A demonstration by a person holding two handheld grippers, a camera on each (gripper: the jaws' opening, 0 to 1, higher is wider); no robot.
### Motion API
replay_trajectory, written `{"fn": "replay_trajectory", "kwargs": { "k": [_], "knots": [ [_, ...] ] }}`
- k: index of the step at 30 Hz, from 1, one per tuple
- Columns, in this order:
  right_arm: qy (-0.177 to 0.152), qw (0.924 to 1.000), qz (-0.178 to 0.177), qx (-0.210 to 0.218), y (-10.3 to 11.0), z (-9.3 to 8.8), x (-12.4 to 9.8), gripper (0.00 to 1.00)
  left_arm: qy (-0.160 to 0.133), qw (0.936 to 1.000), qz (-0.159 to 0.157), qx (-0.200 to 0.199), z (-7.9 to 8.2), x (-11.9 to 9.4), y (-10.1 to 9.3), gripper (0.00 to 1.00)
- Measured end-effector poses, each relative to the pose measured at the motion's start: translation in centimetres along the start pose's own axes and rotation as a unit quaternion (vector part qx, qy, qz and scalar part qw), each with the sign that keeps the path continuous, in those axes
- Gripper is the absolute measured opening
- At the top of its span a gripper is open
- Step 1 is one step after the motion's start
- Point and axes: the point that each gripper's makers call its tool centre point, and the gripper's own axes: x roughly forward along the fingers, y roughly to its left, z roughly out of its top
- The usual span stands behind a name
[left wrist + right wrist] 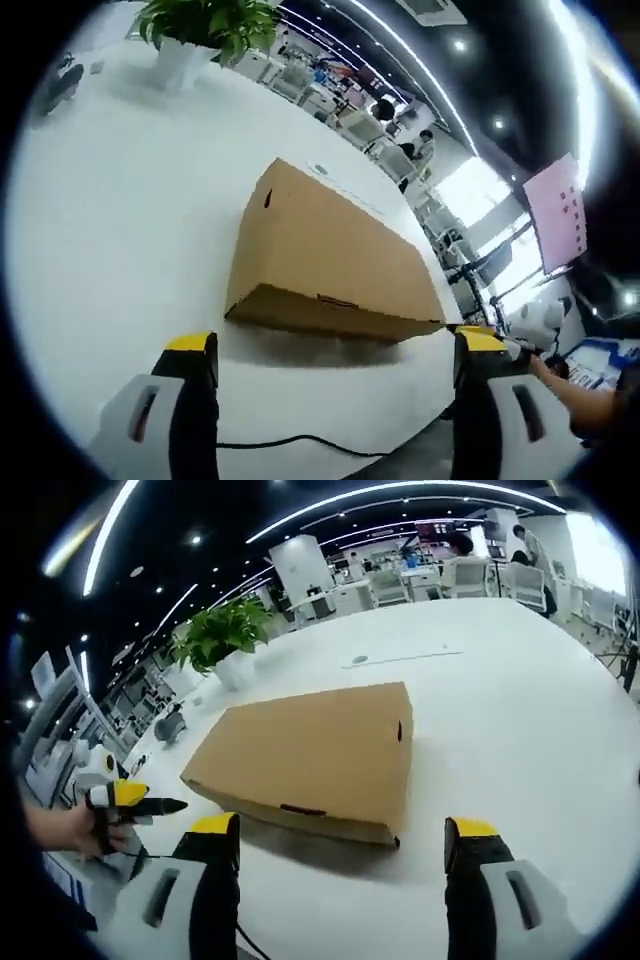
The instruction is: Operate the shoe box by opening the lid, removing the specified soft item, and placing it in the target area until the item is outside and the box remains undamaged.
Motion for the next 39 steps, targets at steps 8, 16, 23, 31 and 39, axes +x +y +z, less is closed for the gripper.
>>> {"fn": "replay_trajectory", "kwargs": {
  "k": [8,16,23,31,39],
  "knots": [
    [0.003,0.9926,0.054,0.109,1.7,-0.8,-0.5,0.69,-0.024,0.9937,-0.019,-0.108,-0.4,-1.0,0.2,0.86],
    [0.003,0.99,0.055,0.13,1.7,-1.1,-0.7,0.69,-0.012,0.993,-0.028,-0.114,-1.2,-1.0,-1.0,0.84],
    [-0.031,0.9669,0.09,0.237,2.0,-0.1,-1.0,0.78,-0.015,0.9853,-0.059,-0.16,-0.9,-1.0,-2.2,0.94],
    [-0.052,0.9433,0.112,0.308,1.9,0.2,-1.2,0.85,-0.04,0.9726,-0.08,-0.215,-0.2,-0.8,-2.5,0.99],
    [-0.064,0.9341,0.115,0.332,2.3,0.7,-1.5,0.85,-0.055,0.962,-0.089,-0.252,0.1,-0.8,-2.3,0.98]
  ]
}}
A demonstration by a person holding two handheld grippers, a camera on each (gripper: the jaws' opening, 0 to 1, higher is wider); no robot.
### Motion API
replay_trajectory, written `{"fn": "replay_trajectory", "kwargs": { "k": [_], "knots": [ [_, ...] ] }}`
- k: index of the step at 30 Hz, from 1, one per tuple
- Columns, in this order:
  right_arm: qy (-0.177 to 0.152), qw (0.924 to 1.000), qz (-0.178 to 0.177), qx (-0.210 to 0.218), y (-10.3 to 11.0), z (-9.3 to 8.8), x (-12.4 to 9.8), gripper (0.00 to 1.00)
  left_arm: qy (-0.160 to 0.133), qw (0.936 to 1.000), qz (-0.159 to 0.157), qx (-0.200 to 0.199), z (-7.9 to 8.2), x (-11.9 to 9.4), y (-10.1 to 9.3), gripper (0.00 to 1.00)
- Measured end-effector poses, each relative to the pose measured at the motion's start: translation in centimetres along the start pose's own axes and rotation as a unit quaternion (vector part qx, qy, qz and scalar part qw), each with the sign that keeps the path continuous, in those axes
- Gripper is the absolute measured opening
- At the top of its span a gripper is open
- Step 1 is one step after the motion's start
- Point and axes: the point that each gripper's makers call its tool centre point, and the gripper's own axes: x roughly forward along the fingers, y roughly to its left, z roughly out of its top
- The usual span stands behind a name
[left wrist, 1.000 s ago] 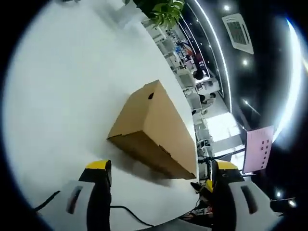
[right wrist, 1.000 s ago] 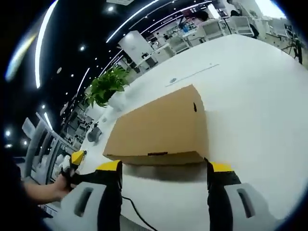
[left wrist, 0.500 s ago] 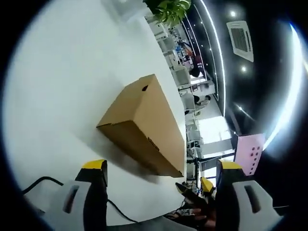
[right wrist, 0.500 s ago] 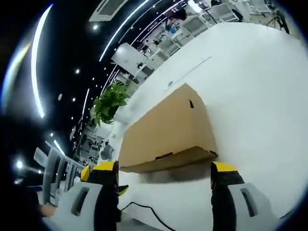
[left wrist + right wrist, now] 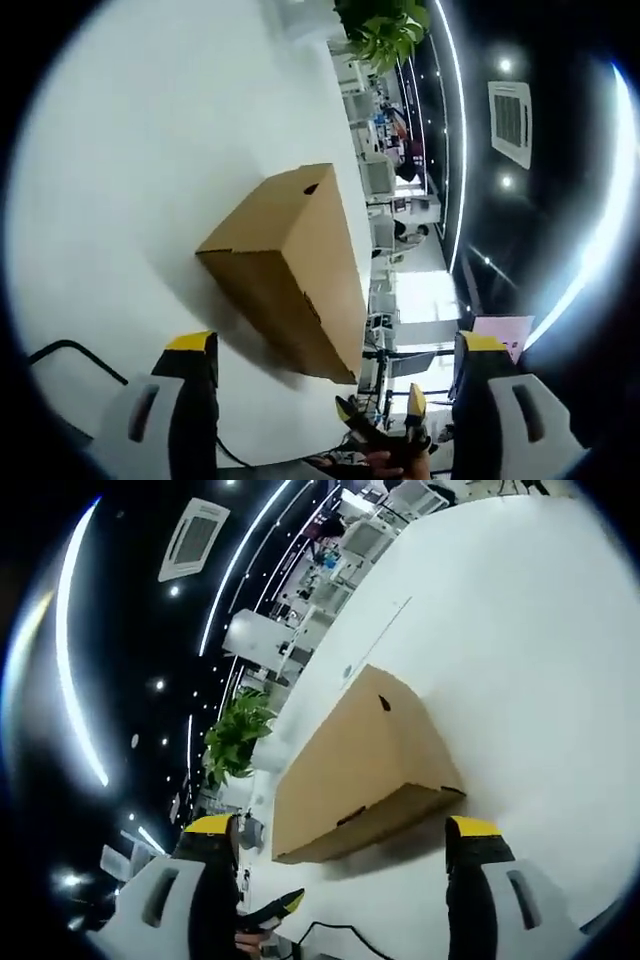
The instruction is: Operate the shoe box by opening the lid, removing the specified soft item, and placing it in the target area until the item is outside and the box remains undamaged.
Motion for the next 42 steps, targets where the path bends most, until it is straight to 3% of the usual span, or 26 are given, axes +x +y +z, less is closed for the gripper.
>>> {"fn": "replay_trajectory", "kwargs": {
  "k": [1,4,6,9,13,16,19,25,28,34,42],
  "knots": [
    [-0.002,0.9997,0.009,0.024,0.3,0.0,0.0,0.84,-0.007,0.9997,-0.006,-0.022,0.2,-0.1,-0.1,0.98],
    [-0.024,0.9988,0.01,0.043,0.1,0.8,0.0,0.8,-0.01,0.9995,0.001,-0.03,0.6,-0.3,0.8,0.88],
    [-0.026,0.9981,0.008,0.055,-0.2,0.7,0.1,0.78,-0.027,0.9987,0.014,-0.041,1.0,-0.5,1.4,0.81],
    [-0.027,0.9962,0.01,0.082,-0.2,0.2,0.1,0.75,-0.043,0.9964,0.027,-0.068,1.2,-0.4,2.2,0.81],
    [-0.04,0.9913,0.016,0.125,-0.1,-0.4,-0.1,0.72,-0.053,0.9941,0.015,-0.093,1.2,-0.2,2.0,0.76],
    [-0.045,0.9889,0.017,0.14,-0.8,0.0,0.3,0.7,-0.068,0.9923,0.019,-0.102,1.6,-0.1,2.6,0.69],
    [-0.041,0.9861,0.021,0.16,-1.1,0.0,0.4,0.68,-0.082,0.9889,0.019,-0.122,2.1,-0.1,2.8,0.69],
    [-0.038,0.9853,0.024,0.165,-1.5,-0.2,0.8,0.63,-0.08,0.989,0.032,-0.12,2.2,0.1,3.7,0.62],
    [-0.051,0.977,0.025,0.206,-2.1,-0.2,0.9,0.61,-0.079,0.9879,0.045,-0.126,1.8,0.1,4.6,0.54],
    [-0.051,0.9764,0.026,0.208,-2.6,-0.8,1.2,0.62,-0.084,0.9872,0.04,-0.13,1.5,0.5,4.7,0.62],
    [-0.065,0.969,0.037,0.235,-2.7,-0.6,1.6,0.65,-0.074,0.9896,0.031,-0.119,1.4,1.1,4.4,0.69]
  ]
}}
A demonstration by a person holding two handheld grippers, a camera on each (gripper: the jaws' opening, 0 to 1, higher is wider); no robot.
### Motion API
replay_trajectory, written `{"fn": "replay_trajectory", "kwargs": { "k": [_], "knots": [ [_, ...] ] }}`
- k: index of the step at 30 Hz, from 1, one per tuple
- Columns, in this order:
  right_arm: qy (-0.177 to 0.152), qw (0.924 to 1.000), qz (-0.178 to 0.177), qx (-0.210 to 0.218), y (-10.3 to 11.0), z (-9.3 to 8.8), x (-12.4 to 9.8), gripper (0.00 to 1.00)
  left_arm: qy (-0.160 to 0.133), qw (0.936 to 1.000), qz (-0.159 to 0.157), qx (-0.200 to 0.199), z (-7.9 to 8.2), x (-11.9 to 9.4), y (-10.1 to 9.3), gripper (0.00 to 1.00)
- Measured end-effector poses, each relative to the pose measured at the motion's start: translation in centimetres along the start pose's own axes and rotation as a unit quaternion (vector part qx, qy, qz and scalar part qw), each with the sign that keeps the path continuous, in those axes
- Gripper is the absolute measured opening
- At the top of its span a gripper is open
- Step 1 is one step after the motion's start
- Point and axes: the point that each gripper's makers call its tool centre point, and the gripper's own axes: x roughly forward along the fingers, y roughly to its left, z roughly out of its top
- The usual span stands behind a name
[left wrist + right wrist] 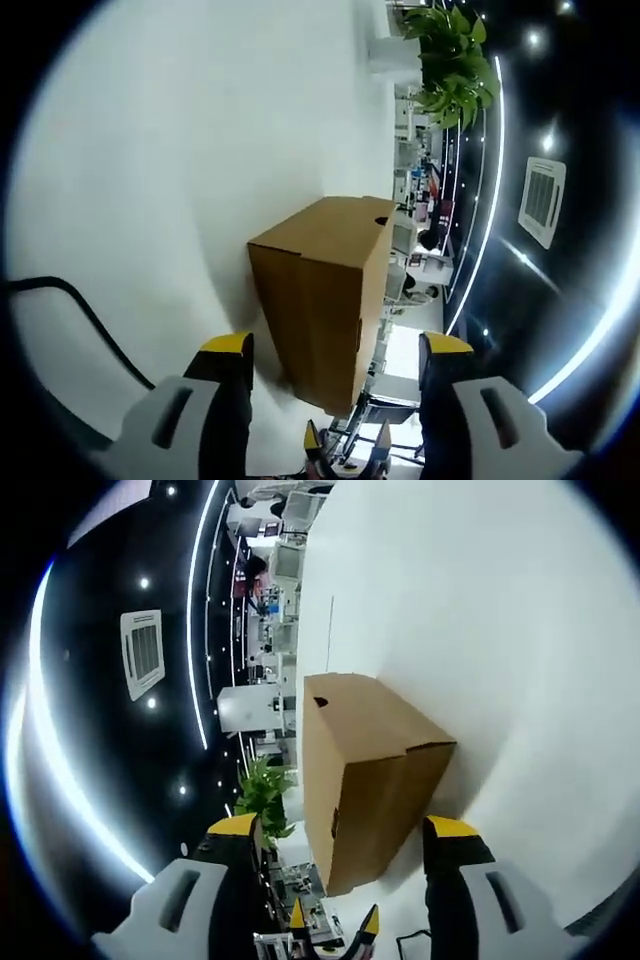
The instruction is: Operate the shoe box by opening the lid, removing the specified soft item, and placing it in the target area until the item is outside and the box remains undamaged.
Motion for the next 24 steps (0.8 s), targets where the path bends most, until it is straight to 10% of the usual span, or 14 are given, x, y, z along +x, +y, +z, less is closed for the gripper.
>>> {"fn": "replay_trajectory", "kwargs": {
  "k": [24],
  "knots": [
    [-0.02,0.9995,0.007,0.024,0.3,1.2,1.0,0.68,0.006,0.9999,-0.003,0.012,0.1,1.1,-0.5,0.65]
  ]
}}
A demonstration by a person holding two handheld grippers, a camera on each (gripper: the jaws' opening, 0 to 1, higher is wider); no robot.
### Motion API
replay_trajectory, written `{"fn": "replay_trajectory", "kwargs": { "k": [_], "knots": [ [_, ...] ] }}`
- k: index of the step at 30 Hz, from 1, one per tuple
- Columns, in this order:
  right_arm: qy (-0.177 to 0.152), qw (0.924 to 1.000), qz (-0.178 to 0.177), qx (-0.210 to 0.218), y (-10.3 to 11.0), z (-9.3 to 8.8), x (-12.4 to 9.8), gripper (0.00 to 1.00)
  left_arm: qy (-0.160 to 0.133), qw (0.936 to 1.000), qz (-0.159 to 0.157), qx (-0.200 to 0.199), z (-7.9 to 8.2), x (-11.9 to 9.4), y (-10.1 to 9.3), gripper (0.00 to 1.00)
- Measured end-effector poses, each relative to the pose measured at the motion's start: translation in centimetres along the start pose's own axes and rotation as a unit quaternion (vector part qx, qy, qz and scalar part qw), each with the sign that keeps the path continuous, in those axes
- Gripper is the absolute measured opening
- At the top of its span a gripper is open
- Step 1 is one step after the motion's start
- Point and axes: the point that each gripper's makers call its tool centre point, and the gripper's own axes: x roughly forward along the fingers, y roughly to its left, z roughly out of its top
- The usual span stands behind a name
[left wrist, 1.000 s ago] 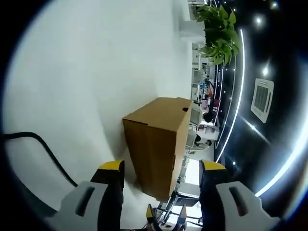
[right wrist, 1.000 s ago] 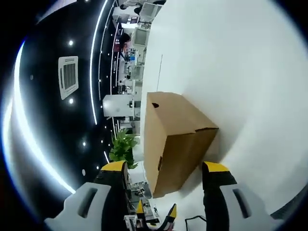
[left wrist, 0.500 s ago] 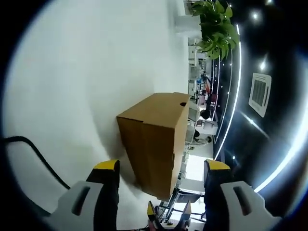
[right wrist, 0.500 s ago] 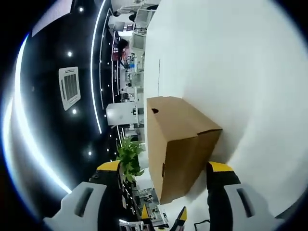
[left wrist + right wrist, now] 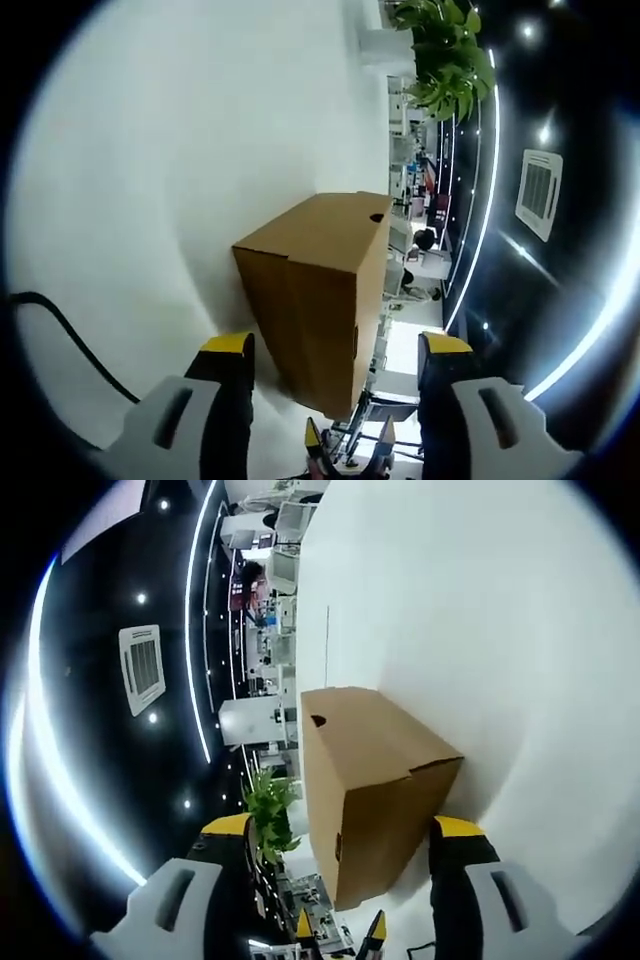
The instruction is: Operate the shoe box by opening the lid, removing the specified soft item, and placing it in the target area until the item is outside and the box remains undamaged.
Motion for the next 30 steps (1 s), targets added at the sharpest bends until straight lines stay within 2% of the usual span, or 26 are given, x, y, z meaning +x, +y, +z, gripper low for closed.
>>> {"fn": "replay_trajectory", "kwargs": {
  "k": [3,8,14,16,20,25,29,30],
  "knots": [
    [-0.006,0.9999,0.005,0.01,0.3,0.3,0.1,0.65,-0.001,0.9998,0.019,0.001,0.1,0.0,0.5,0.6],
    [-0.014,0.9997,0.002,0.02,0.0,0.7,-0.2,0.63,-0.01,0.9998,0.008,-0.016,0.7,0.2,0.3,0.5],
    [-0.021,0.9995,-0.01,0.02,-0.9,0.9,-0.1,0.58,-0.027,0.9993,0.023,-0.011,0.9,0.5,1.1,0.52],
    [-0.023,0.9991,-0.025,0.024,-1.7,1.1,0.0,0.57,-0.031,0.9992,0.024,-0.009,0.8,0.7,1.3,0.54],
    [-0.029,0.9989,-0.021,0.032,-1.6,1.6,0.2,0.55,-0.03,0.9991,0.025,-0.016,0.3,0.8,1.4,0.5],
    [-0.022,0.9993,-0.027,0.016,-1.8,1.4,0.8,0.55,-0.032,0.9992,0.021,-0.013,0.6,1.2,1.1,0.5],
    [-0.026,0.9993,-0.024,0.013,-1.5,1.7,1.7,0.56,-0.034,0.9991,0.025,-0.003,0.9,1.3,0.7,0.43],
    [-0.021,0.9994,-0.024,0.01,-1.5,1.6,1.8,0.57,-0.034,0.999,0.027,0.002,1.0,1.5,0.7,0.43]
  ]
}}
